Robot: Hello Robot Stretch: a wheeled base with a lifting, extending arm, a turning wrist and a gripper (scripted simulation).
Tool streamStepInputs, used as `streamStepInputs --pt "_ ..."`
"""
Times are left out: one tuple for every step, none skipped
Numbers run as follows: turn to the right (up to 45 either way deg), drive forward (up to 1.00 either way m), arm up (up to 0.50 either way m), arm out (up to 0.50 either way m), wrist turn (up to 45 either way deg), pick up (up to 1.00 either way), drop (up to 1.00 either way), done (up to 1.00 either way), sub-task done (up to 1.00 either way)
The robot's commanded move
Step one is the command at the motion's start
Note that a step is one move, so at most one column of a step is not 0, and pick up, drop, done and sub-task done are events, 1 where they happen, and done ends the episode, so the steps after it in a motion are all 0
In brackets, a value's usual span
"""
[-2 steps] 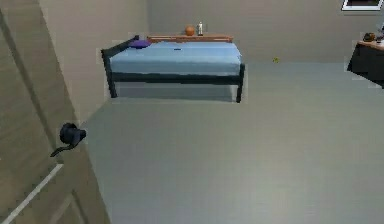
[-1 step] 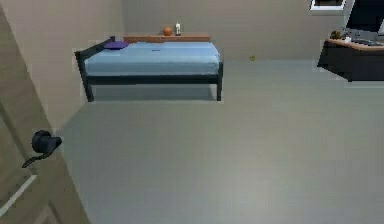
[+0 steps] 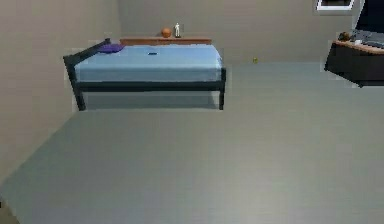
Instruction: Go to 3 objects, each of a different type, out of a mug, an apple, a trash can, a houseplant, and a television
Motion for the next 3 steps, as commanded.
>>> streamStepInputs --pt "45.0 0.0 0.0 0.0 0.0 0.0 0.0 0.0 0.0" --pt "36.0 0.0 0.0 0.0 0.0 0.0 0.0 0.0 0.0" --pt "0.0 1.0 0.0 0.0 0.0 0.0 0.0 0.0 0.0"
